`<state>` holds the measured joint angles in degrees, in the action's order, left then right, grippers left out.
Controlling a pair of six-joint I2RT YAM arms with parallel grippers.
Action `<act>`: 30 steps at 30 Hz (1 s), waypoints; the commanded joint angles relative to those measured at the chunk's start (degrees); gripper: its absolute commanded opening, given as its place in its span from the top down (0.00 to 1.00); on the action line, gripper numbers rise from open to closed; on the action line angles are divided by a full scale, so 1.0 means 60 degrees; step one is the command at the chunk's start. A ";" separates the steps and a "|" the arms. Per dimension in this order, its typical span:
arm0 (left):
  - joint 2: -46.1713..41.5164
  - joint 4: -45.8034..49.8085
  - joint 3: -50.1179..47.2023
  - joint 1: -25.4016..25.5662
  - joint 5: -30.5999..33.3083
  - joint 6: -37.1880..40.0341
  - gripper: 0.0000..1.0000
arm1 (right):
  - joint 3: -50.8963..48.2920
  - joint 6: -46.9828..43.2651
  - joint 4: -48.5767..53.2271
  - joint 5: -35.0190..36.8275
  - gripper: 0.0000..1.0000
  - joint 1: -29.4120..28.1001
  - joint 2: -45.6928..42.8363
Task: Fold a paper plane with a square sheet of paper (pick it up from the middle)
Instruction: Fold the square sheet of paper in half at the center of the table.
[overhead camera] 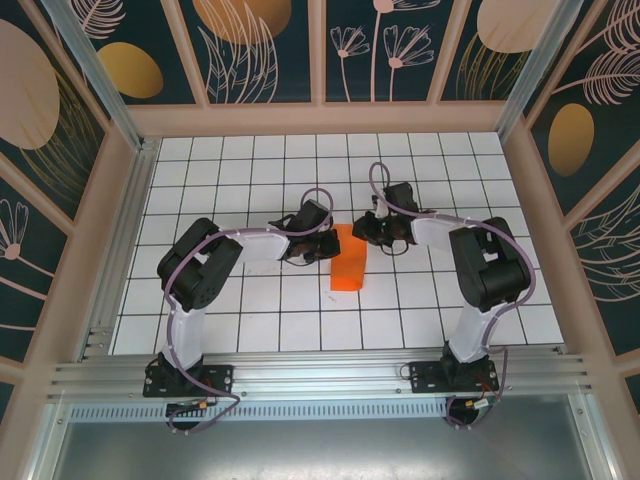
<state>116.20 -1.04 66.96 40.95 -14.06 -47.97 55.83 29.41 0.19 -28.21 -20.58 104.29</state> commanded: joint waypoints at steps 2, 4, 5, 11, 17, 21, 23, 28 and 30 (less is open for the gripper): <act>0.0936 0.1510 -0.0363 -0.0058 0.1073 0.0289 0.98 | 0.0340 0.0196 -0.0237 0.0046 0.82 0.0030 0.0734; 0.0946 0.1521 -0.0366 -0.0062 0.1098 0.0289 0.98 | 0.0402 0.0204 -0.0269 0.0071 0.83 0.0108 0.0843; 0.0959 0.1534 -0.0363 -0.0059 0.1089 0.0302 0.98 | 0.0455 0.0229 -0.0265 0.0093 0.82 0.0153 0.0914; 0.0950 0.1576 -0.0422 -0.0069 0.1156 0.0321 0.98 | 0.0575 0.0317 -0.0098 0.0475 0.82 0.0619 0.1131; 0.0949 0.1568 -0.0397 -0.0059 0.1132 0.0333 0.99 | 0.0705 0.0204 -0.0102 0.0630 0.82 0.0900 0.0588; 0.0921 0.1551 -0.0408 -0.0057 0.1143 0.0286 0.98 | 0.0213 0.0138 0.0012 0.0468 0.82 0.0514 -0.0360; 0.0928 0.1502 -0.0422 -0.0057 0.1135 0.0249 0.98 | -0.0163 0.0219 0.0229 0.0348 0.82 0.0261 -0.0662; 0.0921 0.1399 -0.0510 -0.0058 0.1143 0.0172 0.98 | -0.1353 0.0709 0.0625 -0.0022 0.82 -0.0143 -0.1204; 0.0931 0.1367 -0.0525 -0.0059 0.1161 0.0144 0.99 | -0.1682 0.0811 0.0606 -0.0273 0.82 -0.0238 -0.1299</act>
<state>116.31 -1.10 67.07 40.95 -13.89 -47.57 48.75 32.23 0.89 -27.53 -21.58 97.89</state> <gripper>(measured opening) 0.047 0.180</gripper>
